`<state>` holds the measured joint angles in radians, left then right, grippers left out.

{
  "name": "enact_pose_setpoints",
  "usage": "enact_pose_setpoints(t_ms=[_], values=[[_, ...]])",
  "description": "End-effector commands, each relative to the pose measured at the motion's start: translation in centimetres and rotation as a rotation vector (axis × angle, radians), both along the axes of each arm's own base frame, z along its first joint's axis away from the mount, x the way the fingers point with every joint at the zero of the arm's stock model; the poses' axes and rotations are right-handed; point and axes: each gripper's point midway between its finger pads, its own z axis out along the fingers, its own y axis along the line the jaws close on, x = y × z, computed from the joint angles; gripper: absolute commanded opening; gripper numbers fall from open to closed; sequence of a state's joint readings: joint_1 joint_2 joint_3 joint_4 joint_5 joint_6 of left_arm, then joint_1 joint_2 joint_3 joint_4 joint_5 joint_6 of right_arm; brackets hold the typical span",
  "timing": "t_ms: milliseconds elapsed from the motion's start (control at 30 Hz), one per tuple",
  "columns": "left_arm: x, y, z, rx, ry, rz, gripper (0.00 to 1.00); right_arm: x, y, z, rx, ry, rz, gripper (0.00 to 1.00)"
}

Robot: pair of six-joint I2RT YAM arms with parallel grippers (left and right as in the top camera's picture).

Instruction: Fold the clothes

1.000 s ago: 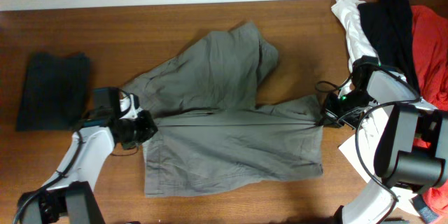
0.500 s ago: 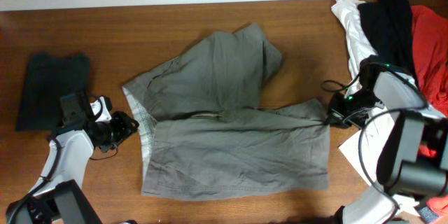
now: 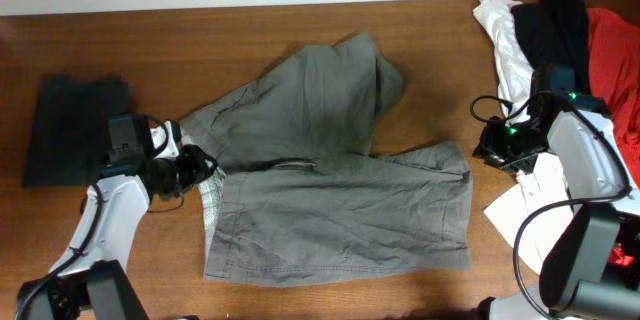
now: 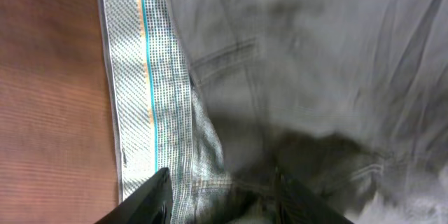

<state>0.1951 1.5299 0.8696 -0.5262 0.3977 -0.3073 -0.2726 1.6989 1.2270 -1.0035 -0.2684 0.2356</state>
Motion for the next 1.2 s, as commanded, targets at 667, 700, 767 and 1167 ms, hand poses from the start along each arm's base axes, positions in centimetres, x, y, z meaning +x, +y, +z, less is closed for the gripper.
enact_pose_setpoints(t_ms=[667,700,767,1167], values=[[9.5,3.0,-4.9,0.084,-0.233,0.09,0.38,-0.5,-0.2,0.3,-0.02,0.009,0.036,0.3],[9.7,2.8,-5.1,0.072,-0.242,0.082,0.33,-0.5,-0.2,0.3,-0.02,0.009,0.039,0.31],[10.1,2.5,-5.1,0.052,-0.26,0.07,0.11,-0.5,-0.2,0.3,-0.02,0.009,0.039,0.31],[19.2,3.4,15.4,-0.357,-0.72,-0.05,0.0,-0.7,-0.5,0.2,-0.039,0.017,0.04,0.3]])
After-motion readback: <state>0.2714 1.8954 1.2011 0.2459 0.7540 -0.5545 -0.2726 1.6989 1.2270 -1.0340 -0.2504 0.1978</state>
